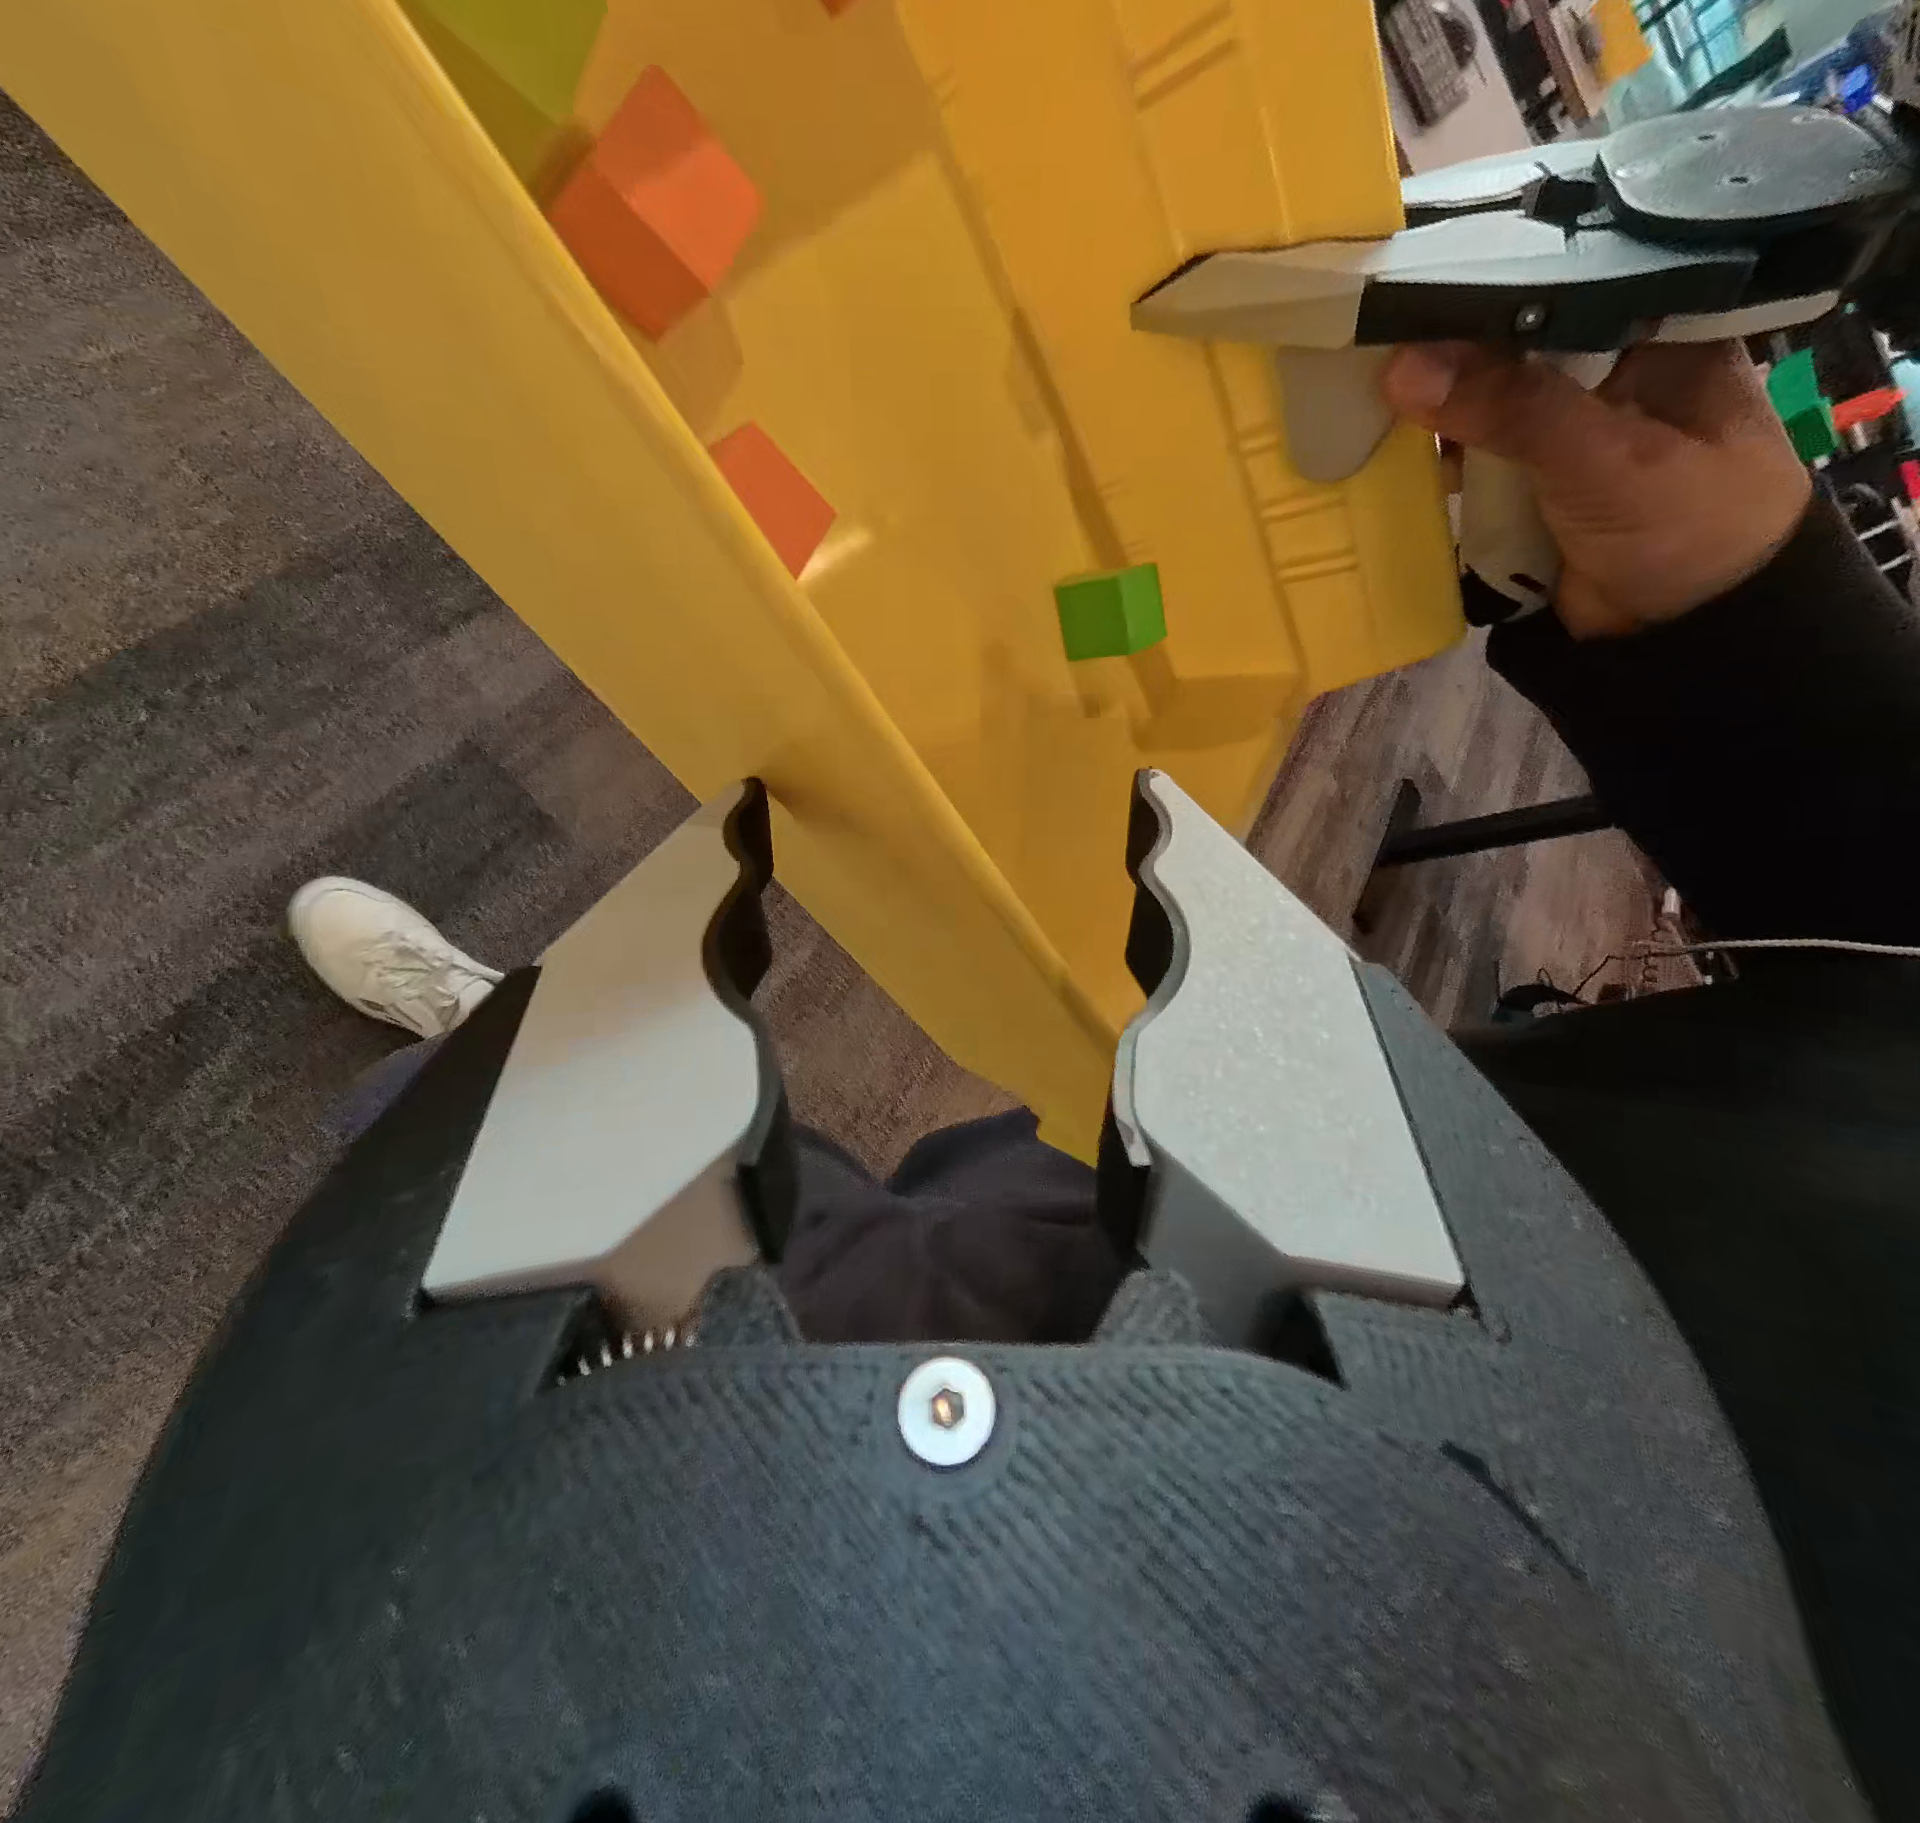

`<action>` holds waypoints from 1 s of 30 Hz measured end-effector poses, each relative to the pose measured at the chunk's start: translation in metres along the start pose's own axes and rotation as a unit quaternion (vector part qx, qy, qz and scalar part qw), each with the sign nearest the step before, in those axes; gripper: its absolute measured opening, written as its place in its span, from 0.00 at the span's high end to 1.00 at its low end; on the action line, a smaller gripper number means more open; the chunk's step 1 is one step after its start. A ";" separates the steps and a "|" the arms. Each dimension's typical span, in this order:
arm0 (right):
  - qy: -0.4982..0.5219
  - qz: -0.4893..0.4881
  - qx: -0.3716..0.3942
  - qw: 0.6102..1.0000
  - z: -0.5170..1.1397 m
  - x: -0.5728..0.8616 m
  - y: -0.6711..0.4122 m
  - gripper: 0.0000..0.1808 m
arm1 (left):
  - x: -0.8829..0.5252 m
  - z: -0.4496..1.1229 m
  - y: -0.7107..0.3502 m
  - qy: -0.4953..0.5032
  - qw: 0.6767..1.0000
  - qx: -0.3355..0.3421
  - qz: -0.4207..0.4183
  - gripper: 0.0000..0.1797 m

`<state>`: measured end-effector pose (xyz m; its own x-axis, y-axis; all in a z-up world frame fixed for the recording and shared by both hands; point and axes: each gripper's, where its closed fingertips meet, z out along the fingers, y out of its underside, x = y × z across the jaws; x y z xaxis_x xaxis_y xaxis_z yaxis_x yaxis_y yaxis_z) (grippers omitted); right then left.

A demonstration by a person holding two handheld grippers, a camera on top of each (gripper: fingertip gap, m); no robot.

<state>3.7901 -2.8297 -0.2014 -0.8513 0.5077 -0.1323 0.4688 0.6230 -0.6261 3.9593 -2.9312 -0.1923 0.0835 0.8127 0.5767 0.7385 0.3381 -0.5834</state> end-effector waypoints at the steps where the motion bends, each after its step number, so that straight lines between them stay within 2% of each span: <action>1: 0.003 0.006 -0.013 1.000 0.023 0.013 -0.021 0.99 | -0.026 0.012 -0.028 0.004 1.000 -0.007 -0.006 0.64; 4: 0.011 0.022 -0.029 0.999 0.082 0.046 -0.094 0.99 | -0.096 0.031 -0.118 0.009 0.999 -0.026 -0.018 0.64; 7: 0.019 0.027 -0.008 0.999 0.121 0.073 -0.178 0.98 | -0.152 0.041 -0.212 -0.006 0.999 -0.040 0.003 0.70; 10: 0.016 0.035 0.012 0.999 0.164 0.100 -0.252 0.99 | -0.202 0.052 -0.298 -0.012 0.999 -0.045 0.022 0.72; 12: 0.012 0.037 0.020 0.999 0.205 0.121 -0.293 0.99 | -0.244 0.068 -0.339 -0.017 0.997 -0.069 0.028 0.75; 20: -0.026 0.034 -0.018 0.999 0.411 0.229 -0.463 0.99 | -0.430 0.167 -0.525 -0.057 0.992 -0.104 -0.035 0.77; 26: -0.031 -0.011 -0.003 0.999 0.499 0.307 -0.679 0.99 | -0.527 0.199 -0.730 -0.109 0.988 -0.098 0.038 0.72; 30: -0.017 -0.062 0.017 0.998 0.572 0.350 -0.816 0.98 | -0.611 0.224 -0.846 -0.113 0.992 -0.052 0.036 0.73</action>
<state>2.9752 -3.5008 -0.1758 -0.9105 0.4062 -0.0777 0.3507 0.6590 -0.6653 3.1336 -3.6073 -0.1791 -0.0055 0.9225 0.3859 0.8019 0.2346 -0.5494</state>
